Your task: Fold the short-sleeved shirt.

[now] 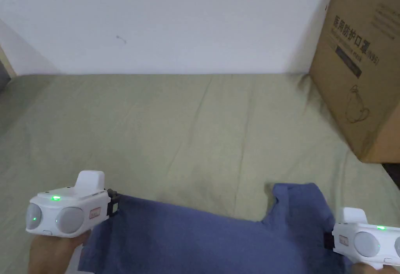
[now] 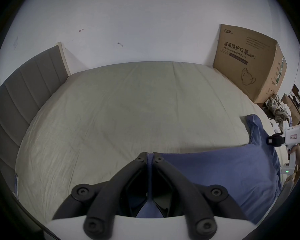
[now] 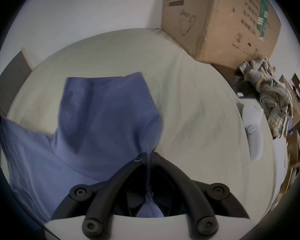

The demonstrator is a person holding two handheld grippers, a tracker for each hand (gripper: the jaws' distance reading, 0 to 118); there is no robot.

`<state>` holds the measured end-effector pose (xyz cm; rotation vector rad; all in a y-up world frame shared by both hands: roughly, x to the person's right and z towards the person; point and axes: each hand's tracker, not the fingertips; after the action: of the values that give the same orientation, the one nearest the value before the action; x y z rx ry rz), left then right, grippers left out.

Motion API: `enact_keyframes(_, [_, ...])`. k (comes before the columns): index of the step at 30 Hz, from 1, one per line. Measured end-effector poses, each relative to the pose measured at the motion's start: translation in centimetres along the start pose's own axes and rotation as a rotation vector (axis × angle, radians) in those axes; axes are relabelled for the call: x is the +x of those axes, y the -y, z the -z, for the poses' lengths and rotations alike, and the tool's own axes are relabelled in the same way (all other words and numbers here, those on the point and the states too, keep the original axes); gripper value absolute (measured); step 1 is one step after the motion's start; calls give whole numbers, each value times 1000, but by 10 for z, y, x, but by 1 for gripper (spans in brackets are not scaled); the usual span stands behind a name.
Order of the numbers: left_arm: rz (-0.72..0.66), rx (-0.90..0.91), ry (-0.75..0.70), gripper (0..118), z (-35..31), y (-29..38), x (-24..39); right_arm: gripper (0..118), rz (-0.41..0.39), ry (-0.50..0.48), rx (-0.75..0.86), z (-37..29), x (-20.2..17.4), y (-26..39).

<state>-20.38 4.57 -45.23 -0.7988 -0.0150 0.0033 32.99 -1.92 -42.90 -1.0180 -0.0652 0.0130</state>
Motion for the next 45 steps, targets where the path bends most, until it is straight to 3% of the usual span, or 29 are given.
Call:
enact_keyframes(2, [-6, 3, -4, 1, -3, 1, -1, 2, -42, 11, 11, -11, -6, 0])
enact_keyframes(11, [-56, 102, -20, 1, -63, -20, -16, 2, -69, 4, 361, -134, 10, -39])
enact_keyframes(15, [-66, 211, -46, 1, -111, -69, -25, 2, -79, -37, 534, -202, 9, -77])
enact_keyframes(27, [4, 563, -178, 1, -251, -231, -35, 2, -123, -41, 996, -374, -14, -206])
enact_keyframes(33, [-12, 644, -214, 1, -287, -292, -42, 2, -63, -97, 1087, -404, -8, -257])
enact_keyframes(41, [-32, 697, -231, 1, -283, -343, -42, 2, -1, -142, 1120, -397, 2, -317])
enact_keyframes(45, [-49, 690, -218, 1, -256, -348, -46, 2, -9, -143, 1105, -379, -1, -318])
